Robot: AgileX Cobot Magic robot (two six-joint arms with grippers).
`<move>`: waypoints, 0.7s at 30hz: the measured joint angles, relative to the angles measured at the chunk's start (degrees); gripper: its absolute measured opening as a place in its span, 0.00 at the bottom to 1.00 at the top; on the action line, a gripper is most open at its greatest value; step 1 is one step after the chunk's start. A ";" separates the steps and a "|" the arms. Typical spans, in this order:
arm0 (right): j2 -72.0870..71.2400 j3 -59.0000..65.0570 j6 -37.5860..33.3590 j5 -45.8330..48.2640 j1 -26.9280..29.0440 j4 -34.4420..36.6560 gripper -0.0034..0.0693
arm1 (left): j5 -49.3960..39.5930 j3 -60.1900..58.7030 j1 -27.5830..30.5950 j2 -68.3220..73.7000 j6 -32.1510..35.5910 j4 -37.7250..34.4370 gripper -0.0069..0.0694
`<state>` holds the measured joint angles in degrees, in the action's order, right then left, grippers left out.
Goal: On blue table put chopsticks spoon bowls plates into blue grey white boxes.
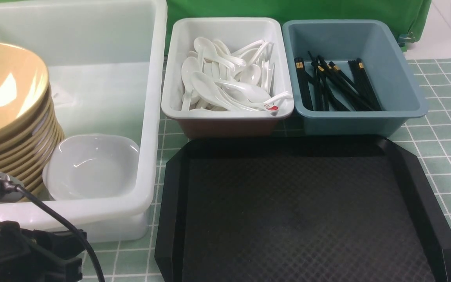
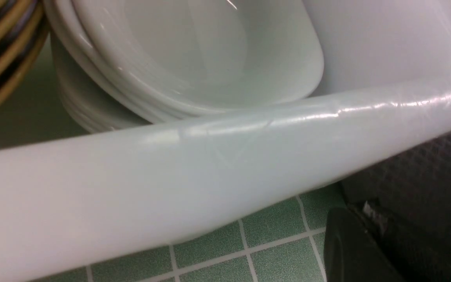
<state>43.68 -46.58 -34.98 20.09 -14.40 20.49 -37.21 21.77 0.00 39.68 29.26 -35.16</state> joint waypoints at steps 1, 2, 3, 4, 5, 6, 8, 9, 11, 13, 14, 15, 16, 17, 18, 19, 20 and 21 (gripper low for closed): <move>-3.01 4.10 -0.60 -3.32 0.00 0.06 0.10 | 0.00 0.00 0.00 0.00 0.00 0.00 0.10; -6.60 9.24 -1.57 -7.98 0.00 0.06 0.10 | 0.00 0.00 0.00 0.00 0.00 0.00 0.10; -7.27 10.30 -1.97 -8.93 0.00 0.06 0.10 | 0.00 0.00 0.00 0.00 0.00 0.00 0.10; -9.86 15.39 -2.85 -14.13 0.00 0.13 0.10 | 0.00 0.00 0.00 0.00 0.00 0.00 0.10; -15.66 24.12 -3.88 -23.53 0.00 0.27 0.10 | 0.00 0.00 0.00 0.00 0.00 0.00 0.10; -17.75 27.77 -4.21 -27.40 0.00 0.40 0.10 | 0.00 0.00 0.00 0.00 0.00 0.00 0.10; -20.67 32.89 -4.27 -32.77 0.00 0.54 0.10 | 0.00 0.00 0.00 0.00 0.00 0.00 0.10; -24.17 39.75 -4.27 -38.47 0.00 0.99 0.10 | 0.04 0.00 0.00 0.00 0.00 0.00 0.10; -27.92 45.05 -3.89 -40.08 0.00 2.46 0.10 | 0.04 0.00 0.00 0.00 0.00 0.00 0.10; -30.07 47.57 -3.63 -39.23 0.00 3.55 0.10 | 0.04 0.00 0.00 0.00 0.00 0.00 0.10; -31.18 47.92 -3.46 -37.02 0.00 4.75 0.10 | -0.01 0.00 0.00 0.00 0.00 -0.07 0.10; -32.04 47.94 -3.25 -33.09 0.00 5.75 0.10 | -0.01 0.00 0.00 0.00 0.00 -0.07 0.10; -32.33 48.01 -3.08 -30.62 0.00 6.29 0.10 | -0.01 0.00 0.00 0.00 0.00 -0.07 0.10; -32.49 48.15 -2.54 -28.22 0.00 6.82 0.10 | -0.01 0.00 0.00 0.00 0.00 -0.07 0.10; -32.51 48.18 -1.68 -26.35 0.00 7.12 0.10 | -0.01 0.00 0.00 0.00 0.00 -0.07 0.10; -32.51 48.24 -0.67 -24.78 0.00 7.25 0.10 | -0.01 0.00 0.00 0.00 0.00 -0.07 0.10; -32.51 48.25 0.56 -23.47 0.00 7.39 0.10 | -0.01 0.00 0.00 0.00 0.00 -0.07 0.10; -32.51 48.25 1.39 -22.43 0.00 7.39 0.10 | -0.01 0.00 0.00 0.00 0.00 -0.07 0.10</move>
<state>11.18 1.67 -33.60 -2.34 -14.40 27.88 -37.21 21.77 0.00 39.68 29.26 -35.22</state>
